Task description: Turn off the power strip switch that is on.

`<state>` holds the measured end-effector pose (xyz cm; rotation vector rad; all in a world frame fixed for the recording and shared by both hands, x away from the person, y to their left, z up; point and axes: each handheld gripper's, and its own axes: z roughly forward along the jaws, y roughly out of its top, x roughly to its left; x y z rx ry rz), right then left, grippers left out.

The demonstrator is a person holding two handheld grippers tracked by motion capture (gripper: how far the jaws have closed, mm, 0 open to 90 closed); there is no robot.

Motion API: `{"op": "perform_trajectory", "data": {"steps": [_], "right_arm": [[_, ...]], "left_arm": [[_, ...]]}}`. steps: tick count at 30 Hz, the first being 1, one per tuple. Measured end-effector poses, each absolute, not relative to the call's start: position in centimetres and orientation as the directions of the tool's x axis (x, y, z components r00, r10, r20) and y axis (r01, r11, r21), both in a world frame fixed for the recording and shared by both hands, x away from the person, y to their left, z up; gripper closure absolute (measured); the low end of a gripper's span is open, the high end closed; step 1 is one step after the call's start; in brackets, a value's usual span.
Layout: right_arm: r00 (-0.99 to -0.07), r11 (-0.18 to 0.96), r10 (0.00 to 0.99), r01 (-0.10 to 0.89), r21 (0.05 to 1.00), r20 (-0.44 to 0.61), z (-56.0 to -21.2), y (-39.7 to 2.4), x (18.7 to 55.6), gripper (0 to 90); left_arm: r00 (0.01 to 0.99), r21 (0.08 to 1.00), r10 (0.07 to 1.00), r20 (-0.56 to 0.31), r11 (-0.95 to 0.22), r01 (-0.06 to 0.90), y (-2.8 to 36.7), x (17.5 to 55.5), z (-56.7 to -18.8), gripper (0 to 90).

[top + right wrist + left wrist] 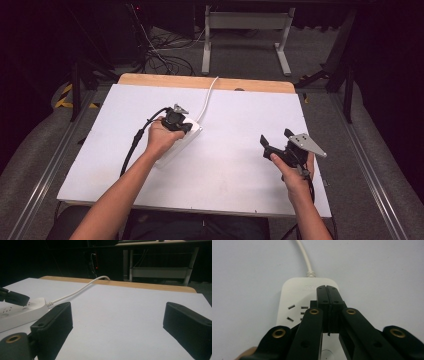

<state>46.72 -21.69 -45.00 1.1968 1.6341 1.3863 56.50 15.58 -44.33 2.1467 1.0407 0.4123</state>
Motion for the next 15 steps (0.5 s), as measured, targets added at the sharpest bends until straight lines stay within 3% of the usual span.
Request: {"op": "perform_trajectory", "data": {"steps": [8,15], "right_arm": [[-0.356,0.014,0.932,0.221,0.975,0.068,-45.0,-21.5,46.7,9.6],[-0.353,0.013,0.933,0.223,0.975,0.068,-45.0,-21.6,46.7,9.6]], "left_arm": [[0.619,0.815,0.784,-0.042,-0.331,0.475,18.8,54.1,-41.6,90.0],[0.531,0.911,0.847,-0.041,-0.187,0.368,23.5,50.9,-40.2,90.0]]}}
